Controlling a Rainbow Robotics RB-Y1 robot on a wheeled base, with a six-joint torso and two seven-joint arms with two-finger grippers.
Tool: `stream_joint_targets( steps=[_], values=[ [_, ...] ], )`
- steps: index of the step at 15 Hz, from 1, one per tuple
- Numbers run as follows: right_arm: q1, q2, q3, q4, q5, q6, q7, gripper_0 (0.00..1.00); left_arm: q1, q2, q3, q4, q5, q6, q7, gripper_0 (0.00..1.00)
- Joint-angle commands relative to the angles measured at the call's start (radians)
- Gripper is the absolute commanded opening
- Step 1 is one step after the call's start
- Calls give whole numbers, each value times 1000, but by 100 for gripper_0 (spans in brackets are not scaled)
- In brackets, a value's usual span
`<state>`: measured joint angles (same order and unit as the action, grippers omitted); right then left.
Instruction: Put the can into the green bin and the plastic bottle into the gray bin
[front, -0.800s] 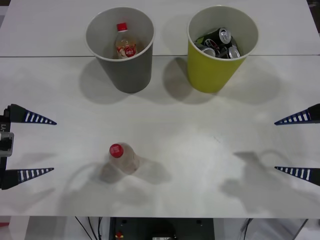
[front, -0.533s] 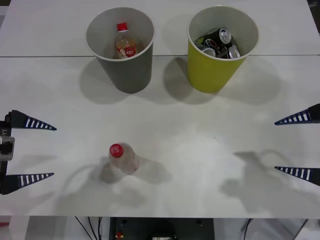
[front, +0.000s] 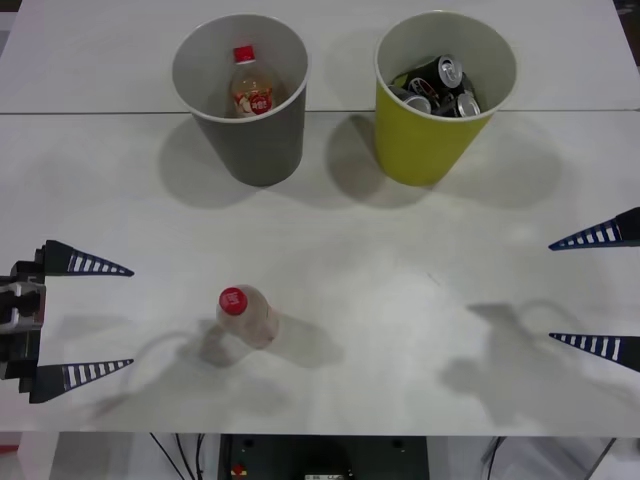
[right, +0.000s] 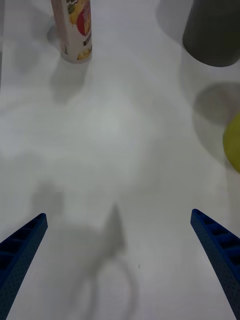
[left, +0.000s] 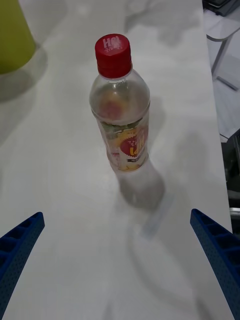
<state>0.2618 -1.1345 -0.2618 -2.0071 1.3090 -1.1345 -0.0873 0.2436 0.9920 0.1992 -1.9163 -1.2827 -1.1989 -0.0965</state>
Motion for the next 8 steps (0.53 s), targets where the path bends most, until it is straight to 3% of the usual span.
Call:
stream_joint_targets(
  steps=[1,8],
  values=[
    [0,0,0,0,0,0,0,100,-35,-24,-46,71,42,-7,-32,100],
    [0,0,0,0,0,0,0,100,-104,-119,-127,249,158,-48,-250,100]
  ],
)
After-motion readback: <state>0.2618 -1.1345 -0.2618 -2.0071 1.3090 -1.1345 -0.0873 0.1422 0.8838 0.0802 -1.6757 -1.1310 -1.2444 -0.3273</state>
